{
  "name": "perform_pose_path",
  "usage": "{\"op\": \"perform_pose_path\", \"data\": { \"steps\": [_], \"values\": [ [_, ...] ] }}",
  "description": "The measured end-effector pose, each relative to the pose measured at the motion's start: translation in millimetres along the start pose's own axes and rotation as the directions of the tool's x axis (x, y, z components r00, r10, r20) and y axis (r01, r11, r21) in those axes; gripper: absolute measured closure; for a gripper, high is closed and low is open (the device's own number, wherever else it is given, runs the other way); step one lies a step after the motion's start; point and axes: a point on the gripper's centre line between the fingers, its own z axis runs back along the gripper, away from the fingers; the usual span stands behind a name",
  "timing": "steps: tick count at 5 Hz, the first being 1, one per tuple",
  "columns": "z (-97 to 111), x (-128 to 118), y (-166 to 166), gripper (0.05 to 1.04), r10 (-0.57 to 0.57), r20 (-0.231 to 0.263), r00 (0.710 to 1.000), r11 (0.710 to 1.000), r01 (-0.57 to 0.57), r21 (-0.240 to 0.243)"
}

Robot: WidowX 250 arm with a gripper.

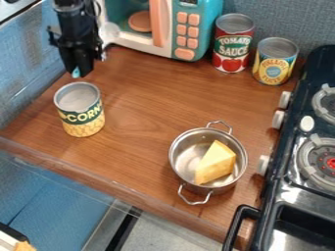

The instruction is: Put the blue spoon above the can

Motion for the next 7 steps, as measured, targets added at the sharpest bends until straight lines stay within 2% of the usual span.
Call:
{"op": "perform_pose_path", "data": {
  "steps": [2,3,4,5,6,7],
  "values": [
    [-31,-2,-13,0.760,-0.047,-0.062,0.997,0.999,0.045,-0.031],
    [-36,5,-21,0.692,-0.074,-0.064,0.995,0.997,0.072,-0.032],
    [-39,6,-24,0.373,-0.089,-0.076,0.993,0.996,0.086,-0.037],
    [-39,9,-25,0.118,-0.107,-0.057,0.993,0.994,0.105,-0.038],
    [-6,19,-23,0.081,-0.109,0.036,0.993,0.994,0.110,-0.009],
    [26,24,-25,0.083,-0.085,0.105,0.991,0.996,0.086,-0.005]
  ]
}}
